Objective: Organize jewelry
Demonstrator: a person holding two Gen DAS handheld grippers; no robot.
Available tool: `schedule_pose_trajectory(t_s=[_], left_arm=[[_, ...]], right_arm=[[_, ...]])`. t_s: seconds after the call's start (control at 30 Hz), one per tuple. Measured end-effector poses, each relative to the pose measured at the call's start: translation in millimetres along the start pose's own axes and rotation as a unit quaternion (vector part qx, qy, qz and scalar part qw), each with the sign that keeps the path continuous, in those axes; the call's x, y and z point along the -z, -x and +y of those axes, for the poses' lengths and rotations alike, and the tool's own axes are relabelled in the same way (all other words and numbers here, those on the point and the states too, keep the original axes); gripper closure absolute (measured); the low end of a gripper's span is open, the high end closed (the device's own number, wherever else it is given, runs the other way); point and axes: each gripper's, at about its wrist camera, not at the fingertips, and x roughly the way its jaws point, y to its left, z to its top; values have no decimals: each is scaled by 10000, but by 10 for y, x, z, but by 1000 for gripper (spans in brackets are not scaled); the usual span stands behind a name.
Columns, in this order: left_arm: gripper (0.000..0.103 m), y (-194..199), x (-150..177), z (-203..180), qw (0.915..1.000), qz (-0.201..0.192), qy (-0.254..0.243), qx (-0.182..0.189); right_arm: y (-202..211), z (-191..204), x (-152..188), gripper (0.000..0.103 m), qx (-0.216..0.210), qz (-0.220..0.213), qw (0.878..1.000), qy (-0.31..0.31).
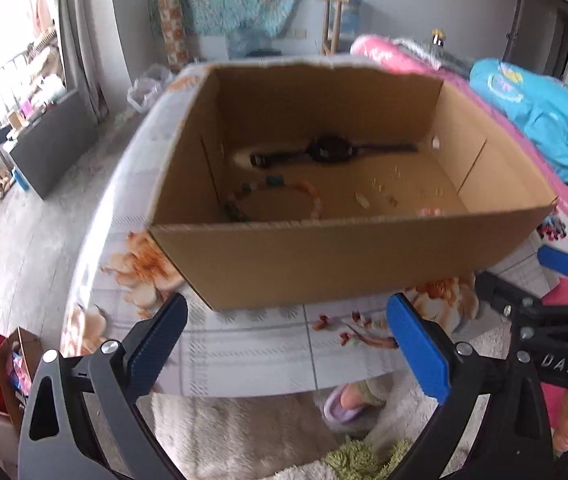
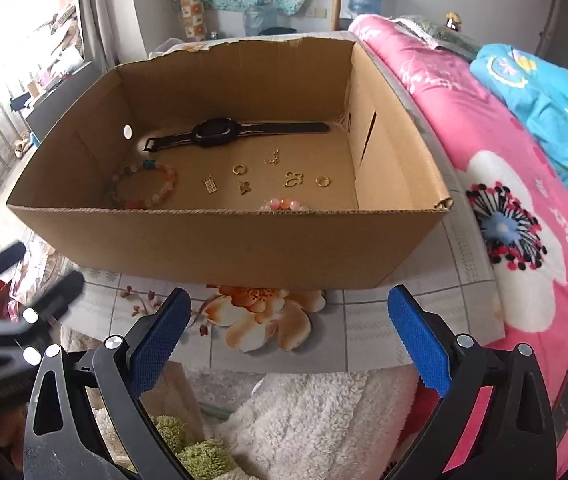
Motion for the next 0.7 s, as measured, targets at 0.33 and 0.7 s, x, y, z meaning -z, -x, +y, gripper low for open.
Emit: schedule_pose_trajectory(t_s=[0.33,0.7], left_arm=[[5,-74,-74,14,9995,151,209,-205],[6,-135,-135,-5,9990,241,244,-293]], right_arm=[[-4,-14,-27,8,-119,-40,9999,-95],[-10,-6,-12,8,-154,-108,9997,-159]])
